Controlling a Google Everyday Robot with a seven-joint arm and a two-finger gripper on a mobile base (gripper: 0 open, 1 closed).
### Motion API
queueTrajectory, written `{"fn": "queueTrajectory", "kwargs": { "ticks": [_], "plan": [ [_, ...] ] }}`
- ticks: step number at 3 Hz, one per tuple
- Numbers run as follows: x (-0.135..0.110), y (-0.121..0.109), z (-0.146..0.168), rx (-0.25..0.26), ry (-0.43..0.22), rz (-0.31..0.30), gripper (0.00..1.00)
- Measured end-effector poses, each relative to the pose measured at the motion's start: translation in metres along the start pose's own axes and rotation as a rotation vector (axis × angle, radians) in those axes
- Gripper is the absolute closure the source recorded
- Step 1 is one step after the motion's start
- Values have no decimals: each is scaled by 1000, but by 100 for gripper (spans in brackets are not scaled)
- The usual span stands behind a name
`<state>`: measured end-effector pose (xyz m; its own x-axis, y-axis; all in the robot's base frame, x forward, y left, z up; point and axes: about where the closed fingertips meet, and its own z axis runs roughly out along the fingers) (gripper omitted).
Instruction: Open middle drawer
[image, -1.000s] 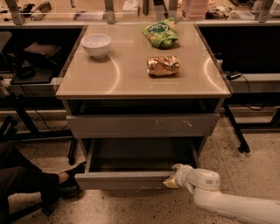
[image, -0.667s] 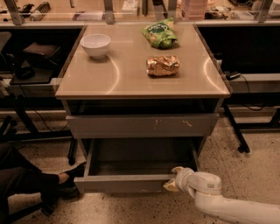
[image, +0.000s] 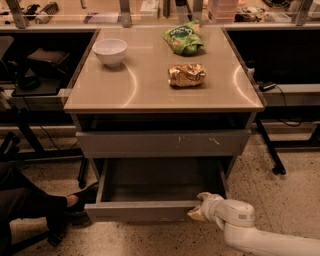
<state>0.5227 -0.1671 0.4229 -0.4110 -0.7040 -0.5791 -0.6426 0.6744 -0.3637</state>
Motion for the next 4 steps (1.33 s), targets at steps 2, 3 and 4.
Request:
{"fn": "queueTrajectory", "kwargs": {
  "ticks": [2,3,4],
  "plan": [
    [5,9,-12,-2,-30,-17,100],
    [13,14,-18,7,-39,-10,100],
    [12,13,-21,7,-39,-9,100]
  ]
}}
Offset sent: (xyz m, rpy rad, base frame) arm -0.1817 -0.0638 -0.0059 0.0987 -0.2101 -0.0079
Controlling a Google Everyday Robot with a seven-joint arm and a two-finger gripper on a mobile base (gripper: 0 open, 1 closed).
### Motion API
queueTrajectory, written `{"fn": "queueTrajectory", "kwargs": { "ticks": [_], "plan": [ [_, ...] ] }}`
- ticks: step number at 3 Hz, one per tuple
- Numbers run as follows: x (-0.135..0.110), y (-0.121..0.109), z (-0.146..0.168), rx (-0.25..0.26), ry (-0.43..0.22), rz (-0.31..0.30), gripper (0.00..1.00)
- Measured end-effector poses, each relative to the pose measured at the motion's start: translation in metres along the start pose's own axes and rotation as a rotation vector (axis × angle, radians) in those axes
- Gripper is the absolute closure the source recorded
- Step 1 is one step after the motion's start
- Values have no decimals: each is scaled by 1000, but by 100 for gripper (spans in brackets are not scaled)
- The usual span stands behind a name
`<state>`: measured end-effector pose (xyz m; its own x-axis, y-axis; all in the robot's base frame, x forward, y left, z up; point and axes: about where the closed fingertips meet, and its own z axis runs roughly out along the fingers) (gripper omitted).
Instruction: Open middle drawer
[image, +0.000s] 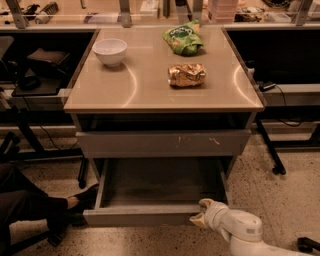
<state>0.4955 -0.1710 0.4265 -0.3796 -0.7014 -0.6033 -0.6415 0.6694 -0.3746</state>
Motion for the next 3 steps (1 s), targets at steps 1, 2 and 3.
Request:
{"fn": "queueTrajectory", "kwargs": {
  "ticks": [1,2,3],
  "plan": [
    [4,2,-4,7,-4,7,100],
    [3,2,-6,7,-4,7,100],
    [8,5,-10,14,-9,16,100]
  ]
}}
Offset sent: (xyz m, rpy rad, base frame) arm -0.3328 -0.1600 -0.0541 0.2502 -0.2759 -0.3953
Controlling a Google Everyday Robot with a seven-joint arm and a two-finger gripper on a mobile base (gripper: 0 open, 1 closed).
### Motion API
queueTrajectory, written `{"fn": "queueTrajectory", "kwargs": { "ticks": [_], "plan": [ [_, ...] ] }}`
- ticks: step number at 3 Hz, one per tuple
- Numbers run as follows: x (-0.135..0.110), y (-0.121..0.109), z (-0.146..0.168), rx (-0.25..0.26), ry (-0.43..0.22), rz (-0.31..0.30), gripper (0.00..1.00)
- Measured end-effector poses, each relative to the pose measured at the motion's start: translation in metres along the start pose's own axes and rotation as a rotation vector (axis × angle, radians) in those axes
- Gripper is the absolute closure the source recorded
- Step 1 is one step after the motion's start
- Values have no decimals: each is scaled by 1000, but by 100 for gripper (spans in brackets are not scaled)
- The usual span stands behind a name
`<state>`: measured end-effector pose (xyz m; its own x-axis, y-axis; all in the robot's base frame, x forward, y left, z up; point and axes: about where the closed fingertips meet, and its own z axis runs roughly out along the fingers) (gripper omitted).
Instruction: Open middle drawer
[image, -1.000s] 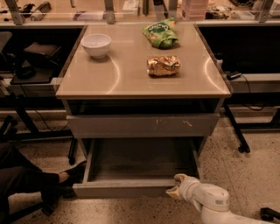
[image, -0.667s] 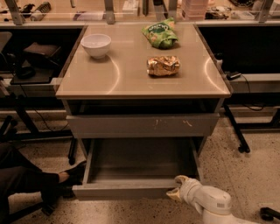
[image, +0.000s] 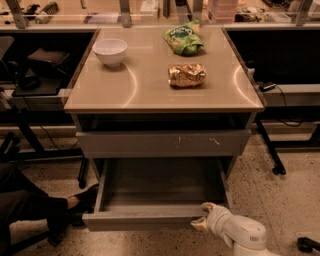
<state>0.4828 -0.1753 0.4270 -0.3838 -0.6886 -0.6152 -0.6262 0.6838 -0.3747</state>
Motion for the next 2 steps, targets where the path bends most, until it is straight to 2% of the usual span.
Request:
{"fn": "queueTrajectory", "kwargs": {
  "ticks": [2],
  "plan": [
    [4,3,-5,7,-5,8,100]
  ]
}}
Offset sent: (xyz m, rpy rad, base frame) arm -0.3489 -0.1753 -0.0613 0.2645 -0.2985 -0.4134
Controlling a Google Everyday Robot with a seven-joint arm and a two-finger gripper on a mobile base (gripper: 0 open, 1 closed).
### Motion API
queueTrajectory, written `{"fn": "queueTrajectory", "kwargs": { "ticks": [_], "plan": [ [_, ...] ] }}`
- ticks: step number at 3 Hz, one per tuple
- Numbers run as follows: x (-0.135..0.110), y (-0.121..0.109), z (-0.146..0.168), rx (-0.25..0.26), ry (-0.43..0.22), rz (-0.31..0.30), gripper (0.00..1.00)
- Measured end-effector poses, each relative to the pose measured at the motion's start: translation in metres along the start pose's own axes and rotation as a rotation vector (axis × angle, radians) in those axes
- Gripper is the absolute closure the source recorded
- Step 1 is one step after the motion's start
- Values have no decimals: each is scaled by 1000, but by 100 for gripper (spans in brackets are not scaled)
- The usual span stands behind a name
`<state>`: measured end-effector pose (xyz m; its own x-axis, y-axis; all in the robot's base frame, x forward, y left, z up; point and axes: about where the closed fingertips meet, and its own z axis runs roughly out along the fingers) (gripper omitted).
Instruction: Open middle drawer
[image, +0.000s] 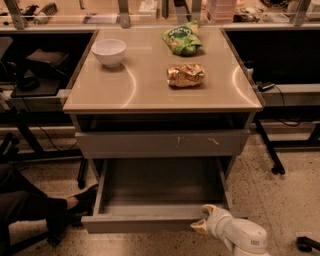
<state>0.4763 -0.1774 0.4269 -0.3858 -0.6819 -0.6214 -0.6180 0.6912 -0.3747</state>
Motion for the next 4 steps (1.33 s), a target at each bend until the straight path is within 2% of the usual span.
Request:
{"fn": "queueTrajectory", "kwargs": {
  "ticks": [4],
  "plan": [
    [7,6,-12,15,-10,16,100]
  ]
}}
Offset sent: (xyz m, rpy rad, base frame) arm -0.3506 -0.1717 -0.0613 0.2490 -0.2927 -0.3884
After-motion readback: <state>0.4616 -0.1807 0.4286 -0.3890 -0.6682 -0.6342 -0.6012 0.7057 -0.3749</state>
